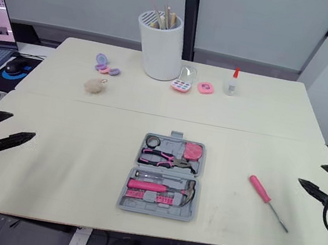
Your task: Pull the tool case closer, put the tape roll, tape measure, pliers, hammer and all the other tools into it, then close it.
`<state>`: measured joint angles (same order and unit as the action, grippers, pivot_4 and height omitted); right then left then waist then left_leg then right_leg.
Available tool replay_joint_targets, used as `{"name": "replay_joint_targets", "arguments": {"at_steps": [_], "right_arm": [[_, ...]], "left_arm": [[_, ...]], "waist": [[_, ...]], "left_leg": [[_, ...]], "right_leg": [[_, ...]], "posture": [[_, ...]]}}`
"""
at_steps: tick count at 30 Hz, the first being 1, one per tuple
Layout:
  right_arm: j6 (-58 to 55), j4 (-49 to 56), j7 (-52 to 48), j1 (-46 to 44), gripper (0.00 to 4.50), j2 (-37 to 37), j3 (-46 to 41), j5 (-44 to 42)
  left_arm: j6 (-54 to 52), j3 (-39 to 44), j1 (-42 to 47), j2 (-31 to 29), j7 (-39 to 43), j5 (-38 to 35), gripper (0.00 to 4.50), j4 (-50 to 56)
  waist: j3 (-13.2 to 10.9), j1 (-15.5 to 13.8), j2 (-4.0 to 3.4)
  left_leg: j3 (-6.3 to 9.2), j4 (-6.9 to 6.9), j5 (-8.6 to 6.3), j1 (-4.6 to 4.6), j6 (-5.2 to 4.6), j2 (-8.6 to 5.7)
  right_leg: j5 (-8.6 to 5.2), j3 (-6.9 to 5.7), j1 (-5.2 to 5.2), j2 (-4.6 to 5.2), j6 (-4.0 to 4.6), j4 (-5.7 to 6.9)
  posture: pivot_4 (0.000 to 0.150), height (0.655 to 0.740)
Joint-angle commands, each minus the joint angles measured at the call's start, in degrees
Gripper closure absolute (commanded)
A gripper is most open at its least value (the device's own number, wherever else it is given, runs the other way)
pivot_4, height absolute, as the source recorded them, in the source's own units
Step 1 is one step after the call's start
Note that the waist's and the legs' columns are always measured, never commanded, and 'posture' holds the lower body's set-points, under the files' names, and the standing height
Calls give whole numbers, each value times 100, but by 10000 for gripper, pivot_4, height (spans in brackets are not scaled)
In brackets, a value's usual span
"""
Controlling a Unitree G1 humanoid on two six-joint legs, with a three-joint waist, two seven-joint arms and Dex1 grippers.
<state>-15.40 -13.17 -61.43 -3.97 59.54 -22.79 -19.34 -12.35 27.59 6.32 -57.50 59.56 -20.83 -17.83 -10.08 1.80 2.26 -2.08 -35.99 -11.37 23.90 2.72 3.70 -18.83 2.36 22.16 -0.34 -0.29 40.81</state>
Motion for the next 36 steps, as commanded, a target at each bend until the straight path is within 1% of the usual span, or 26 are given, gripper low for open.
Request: {"name": "replay_joint_targets", "arguments": {"at_steps": [1,3,5,8,13,15,18,22,29,36], "right_arm": [[-7,234,-102,209,0,11,-215,-112],[-65,399,-121,348,0,-19,-232,-146],[-218,633,-132,484,0,-52,-215,-200],[-153,879,-194,755,0,-58,-125,-79],[-415,1369,-257,1065,0,-149,-99,-202],[-546,1569,-254,1179,0,-231,-48,-248],[-705,1756,-81,1165,0,-437,93,-292],[-580,1718,190,1027,0,-709,618,24],[-538,916,663,314,0,-1119,1361,542],[-623,162,1012,-184,0,-1367,1628,799]], "left_arm": [[-477,-323,475,53,86,-461,181,1053],[-695,-650,776,203,113,-645,181,1604],[-974,-1040,1110,468,113,-901,181,2178],[-1252,-1706,1495,880,194,-1172,181,3007],[-1600,-2555,1765,1356,285,-1562,181,4187],[-1517,-2783,1760,1416,396,-1530,181,4474],[-1449,-2893,1724,1432,504,-1529,181,4582],[-1433,-3004,1713,1450,573,-1512,181,4635],[-1293,-3087,1607,1485,505,-1333,181,4607],[-1265,-3067,1458,1480,400,-1282,181,4670]], "waist": [[0,-31,0],[0,-41,0],[1,-28,-1],[1,-6,-1],[1,43,-2],[2,44,-3],[3,44,-5],[4,34,-8],[5,5,-10],[5,-2,-10]], "left_leg": [[0,-1,0,0,0,-2],[1,-3,0,1,0,-8],[1,-5,0,0,0,-11],[1,-7,1,1,1,-13],[-1,-9,1,-4,2,-14],[3,-9,1,-7,2,-13],[12,-9,2,-13,2,-11],[13,-11,2,-15,2,-14],[12,-14,2,-12,2,-15],[12,-13,2,-11,2,-15]], "right_leg": [[0,-3,-3,0,0,0],[0,-3,-6,0,-1,0],[1,1,-8,-5,-3,-1],[2,3,-9,-17,-5,0],[2,14,-9,-44,-5,0],[0,13,-10,-50,-7,0],[-5,8,-15,-56,-15,2],[-9,7,-18,-58,-23,4],[-7,9,-19,-53,-20,1],[-4,8,-19,-50,-14,1]], "posture": [[1500,7400],[1500,7400],[1500,7400],[1500,7400],[1500,7400],[1500,7400],[1500,7400],[1500,7400],[1500,7400],[1500,7400]]}}
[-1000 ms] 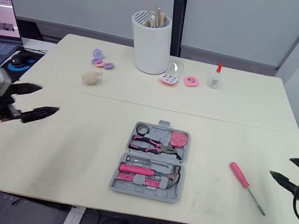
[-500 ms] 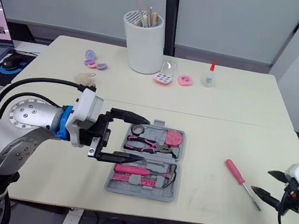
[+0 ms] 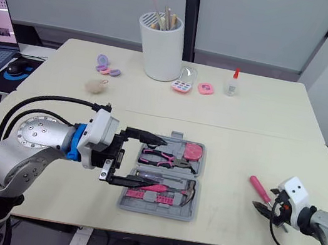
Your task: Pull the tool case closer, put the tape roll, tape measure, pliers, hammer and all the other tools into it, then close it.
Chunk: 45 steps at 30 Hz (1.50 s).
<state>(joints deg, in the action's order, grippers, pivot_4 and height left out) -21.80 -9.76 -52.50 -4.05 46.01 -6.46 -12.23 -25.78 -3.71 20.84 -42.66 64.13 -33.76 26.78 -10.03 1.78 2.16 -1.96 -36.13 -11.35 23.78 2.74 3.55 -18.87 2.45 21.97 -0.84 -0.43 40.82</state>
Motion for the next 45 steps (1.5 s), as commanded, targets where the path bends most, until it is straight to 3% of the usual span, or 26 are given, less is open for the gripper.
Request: {"name": "replay_joint_targets", "arguments": {"at_steps": [1,8,11,17,23,31,38,45], "right_arm": [[36,-266,135,-223,0,-24,29,125],[140,-432,115,-213,0,-25,160,245],[139,-423,168,-177,5622,-38,144,241],[176,-432,209,-126,24932,-50,123,226],[160,-340,259,-84,37347,-60,66,166],[227,126,105,8,37941,136,210,264],[-1210,2859,-464,-35,37941,406,731,-412],[-3088,4594,-247,-1229,37941,243,1902,-904]], "left_arm": [[84,62,8,-6,-58,16,181,205],[112,31,44,2,-66,49,181,160],[112,0,61,26,-86,70,0,165],[96,-52,107,58,-117,74,0,192],[98,-55,120,65,-102,79,0,182],[129,36,71,24,-90,66,0,177],[814,490,-415,-413,560,187,0,-194],[941,1087,-1154,-1337,1330,134,0,-396]], "waist": [[0,3,0],[0,4,0],[0,3,0],[0,4,0],[0,4,0],[0,2,-1],[-2,52,-8],[-3,37,-8]], "left_leg": [[0,0,0,0,0,0],[-2,0,0,0,0,0],[0,0,0,0,0,0],[0,0,0,0,0,0],[0,0,0,0,0,0],[0,0,0,0,0,0],[3,3,0,-2,0,7],[6,5,-1,2,0,15]], "right_leg": [[0,0,0,0,0,0],[1,1,0,-1,1,0],[1,0,0,-1,1,0],[1,0,0,-1,1,0],[1,0,0,-1,1,0],[0,0,0,-1,0,0],[-5,0,4,-5,-9,1],[-7,-4,9,2,-10,0]], "posture": [[1500,7400],[1500,7400],[1500,7400],[1500,7400],[1500,7400],[1500,7400],[1500,7400],[1500,7400]]}}
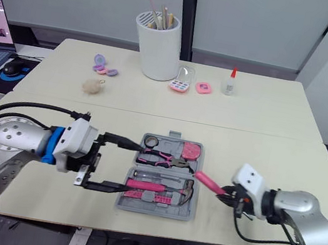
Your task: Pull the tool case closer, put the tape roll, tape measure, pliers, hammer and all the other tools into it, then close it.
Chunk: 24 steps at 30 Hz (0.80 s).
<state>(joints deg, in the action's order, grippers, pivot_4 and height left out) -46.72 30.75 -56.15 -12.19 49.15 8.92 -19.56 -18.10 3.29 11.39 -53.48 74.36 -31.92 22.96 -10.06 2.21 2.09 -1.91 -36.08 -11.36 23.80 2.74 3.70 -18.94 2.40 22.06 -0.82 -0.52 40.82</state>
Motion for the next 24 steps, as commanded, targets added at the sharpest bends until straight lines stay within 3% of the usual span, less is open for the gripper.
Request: {"name": "replay_joint_targets", "arguments": {"at_steps": [1,9,17,24], "right_arm": [[-822,607,208,-590,37941,-155,488,-196],[-1956,1129,726,-1668,37941,-706,1887,-187],[-2041,459,1183,-2648,37941,-1521,3278,315],[-1896,-66,1282,-3014,37941,-1844,3952,587]], "left_arm": [[193,485,-309,-350,384,-60,0,-28],[209,1240,-1306,-816,843,-147,0,244],[526,1668,-1944,-1054,1218,112,0,236],[542,1797,-2176,-1096,1220,200,0,230]], "waist": [[-1,-11,2],[-3,-37,5],[-3,-26,7],[-2,-25,8]], "left_leg": [[1,1,0,3,0,1],[-4,4,-1,18,-1,5],[-5,4,-1,15,-1,9],[-8,5,-1,18,-2,7]], "right_leg": [[0,-1,1,3,0,-2],[3,-2,18,34,10,-5],[2,-4,24,37,17,0],[9,-4,25,40,30,-1]], "posture": [[1500,7400],[1500,7400],[1500,7400],[1500,7400]]}}
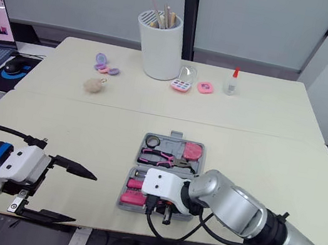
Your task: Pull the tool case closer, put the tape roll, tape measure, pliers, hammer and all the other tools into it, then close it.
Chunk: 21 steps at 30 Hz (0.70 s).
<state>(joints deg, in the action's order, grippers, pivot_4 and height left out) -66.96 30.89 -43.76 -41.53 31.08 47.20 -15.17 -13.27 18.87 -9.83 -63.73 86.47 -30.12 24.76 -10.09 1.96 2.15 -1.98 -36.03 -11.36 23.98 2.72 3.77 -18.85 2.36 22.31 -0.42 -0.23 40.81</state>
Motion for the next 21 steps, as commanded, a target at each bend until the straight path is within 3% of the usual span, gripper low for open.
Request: {"name": "replay_joint_targets", "arguments": {"at_steps": [1,21], "right_arm": [[156,-129,56,-82,37941,-61,178,186],[491,-791,237,43,37941,-682,633,677]], "left_arm": [[57,256,-79,-76,10,25,0,56],[151,376,-267,-109,104,102,0,78]], "waist": [[1,-1,2],[1,2,2]], "left_leg": [[1,0,0,0,0,0],[2,1,0,0,0,3]], "right_leg": [[0,-1,0,0,0,0],[0,-3,1,-1,1,0]], "posture": [[1500,7400],[1500,7400]]}}
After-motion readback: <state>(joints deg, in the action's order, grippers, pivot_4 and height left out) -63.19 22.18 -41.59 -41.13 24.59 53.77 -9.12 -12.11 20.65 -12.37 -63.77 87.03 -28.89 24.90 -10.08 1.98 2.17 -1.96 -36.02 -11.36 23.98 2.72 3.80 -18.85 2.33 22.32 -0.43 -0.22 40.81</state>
